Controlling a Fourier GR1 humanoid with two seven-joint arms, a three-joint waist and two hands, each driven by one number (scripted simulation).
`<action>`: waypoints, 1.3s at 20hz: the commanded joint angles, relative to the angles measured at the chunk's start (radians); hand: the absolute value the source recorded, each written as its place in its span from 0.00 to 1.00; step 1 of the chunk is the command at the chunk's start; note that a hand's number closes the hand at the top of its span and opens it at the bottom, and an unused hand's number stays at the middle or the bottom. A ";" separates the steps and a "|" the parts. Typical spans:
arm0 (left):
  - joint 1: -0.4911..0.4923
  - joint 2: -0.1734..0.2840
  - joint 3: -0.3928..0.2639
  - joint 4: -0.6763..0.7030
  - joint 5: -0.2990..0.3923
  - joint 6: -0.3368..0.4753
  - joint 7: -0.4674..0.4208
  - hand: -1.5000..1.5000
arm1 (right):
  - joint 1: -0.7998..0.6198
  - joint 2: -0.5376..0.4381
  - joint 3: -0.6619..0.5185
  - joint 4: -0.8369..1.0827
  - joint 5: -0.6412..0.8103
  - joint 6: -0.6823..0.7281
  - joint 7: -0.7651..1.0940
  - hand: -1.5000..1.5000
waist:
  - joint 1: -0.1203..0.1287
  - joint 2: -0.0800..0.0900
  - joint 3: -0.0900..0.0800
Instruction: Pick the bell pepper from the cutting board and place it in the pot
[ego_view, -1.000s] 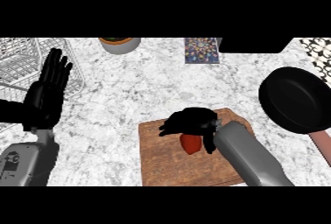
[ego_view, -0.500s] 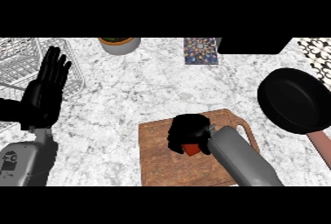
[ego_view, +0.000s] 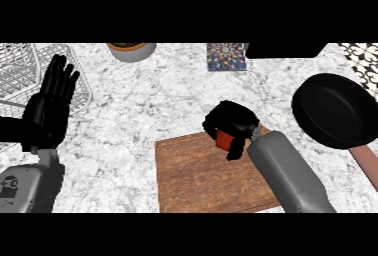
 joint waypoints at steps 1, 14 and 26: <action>0.005 0.005 0.011 -0.001 0.001 0.004 -0.004 0.50 | -0.041 -0.018 -0.202 0.049 -0.014 -0.048 0.295 1.00 | -0.030 0.013 0.000; -0.018 -0.009 -0.022 -0.004 0.001 -0.014 0.002 0.50 | -0.363 -0.056 -0.490 0.062 0.253 -0.371 1.300 1.00 | 0.064 0.013 -0.004; -0.066 -0.006 -0.009 0.042 0.010 -0.024 0.009 0.50 | -0.604 -0.062 -0.480 0.205 0.708 -0.341 1.916 1.00 | 0.062 0.015 0.002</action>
